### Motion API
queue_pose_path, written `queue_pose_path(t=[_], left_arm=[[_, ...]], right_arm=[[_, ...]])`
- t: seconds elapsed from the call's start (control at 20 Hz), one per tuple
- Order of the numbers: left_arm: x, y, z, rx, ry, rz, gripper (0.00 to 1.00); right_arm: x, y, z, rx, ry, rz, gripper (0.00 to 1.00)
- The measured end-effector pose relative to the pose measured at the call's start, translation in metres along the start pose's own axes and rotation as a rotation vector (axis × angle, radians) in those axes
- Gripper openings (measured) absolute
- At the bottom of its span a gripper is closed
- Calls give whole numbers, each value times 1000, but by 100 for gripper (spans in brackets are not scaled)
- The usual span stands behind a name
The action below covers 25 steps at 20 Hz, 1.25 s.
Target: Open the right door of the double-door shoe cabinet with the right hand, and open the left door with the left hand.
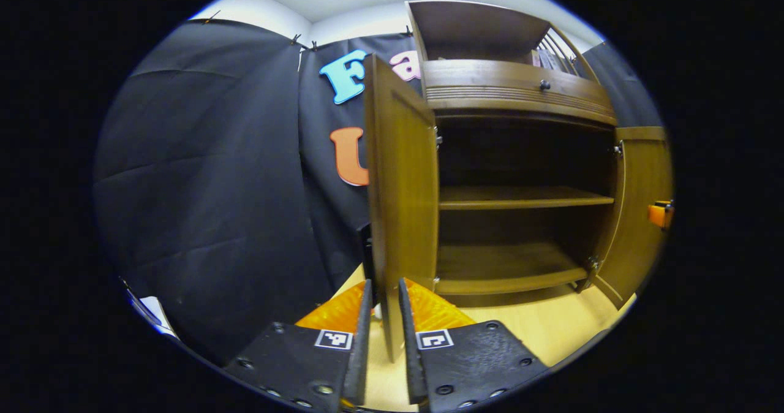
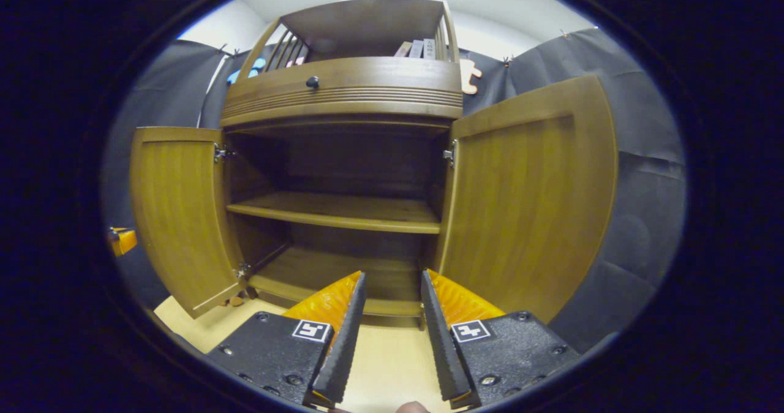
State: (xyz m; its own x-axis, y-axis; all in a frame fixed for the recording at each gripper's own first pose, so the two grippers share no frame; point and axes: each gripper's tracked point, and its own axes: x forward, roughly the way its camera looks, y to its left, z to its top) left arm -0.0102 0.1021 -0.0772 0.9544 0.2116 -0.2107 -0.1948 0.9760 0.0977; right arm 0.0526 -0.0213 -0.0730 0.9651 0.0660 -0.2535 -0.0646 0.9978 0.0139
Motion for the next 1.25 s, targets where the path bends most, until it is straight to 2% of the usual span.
queue_pose_path(t=[0.05,0.1,0.15,0.2,0.25,0.3,0.35,0.45,0.5,0.65,0.7,0.75,0.8,0.9,0.95,1.0,1.25], left_arm=[[0,-10,4,-5,-8,-8,48],[0,-19,8,-7,-16,-20,50],[1,-29,14,-7,-29,-31,50],[0,-36,21,-2,-43,-38,43],[-2,-43,26,3,-55,-44,56],[-2,-51,29,2,-60,-57,51],[-2,-58,34,0,-67,-68,65],[0,-71,44,-6,-82,-90,55],[1,-76,49,-10,-92,-98,60],[1,-92,62,-33,-118,-123,73],[1,-96,64,-42,-120,-131,77],[2,-100,69,-49,-126,-137,81],[1,-105,73,-55,-134,-144,90],[0,-111,78,-62,-158,-166,84],[0,-117,83,-61,-172,-177,95],[-5,-124,87,-60,-186,-184,100],[-11,-155,107,-61,-238,-234,95]], right_arm=[[0,6,0,7,10,23,58],[0,9,1,13,15,39,60],[0,11,4,17,9,46,58],[-2,11,7,16,1,51,59],[-3,12,11,13,-7,57,59],[-5,13,13,15,-11,61,60],[-6,15,14,16,-9,68,63],[-7,15,18,21,-4,75,63],[-5,15,21,26,-8,77,60],[-2,13,28,34,-14,79,60],[-2,12,29,34,-17,82,61],[-2,12,33,35,-23,86,66],[-3,13,35,33,-30,88,65],[-5,13,41,28,-47,87,68],[-6,14,46,28,-58,88,69],[-6,14,49,29,-71,87,68],[-10,18,62,33,-103,96,70]])
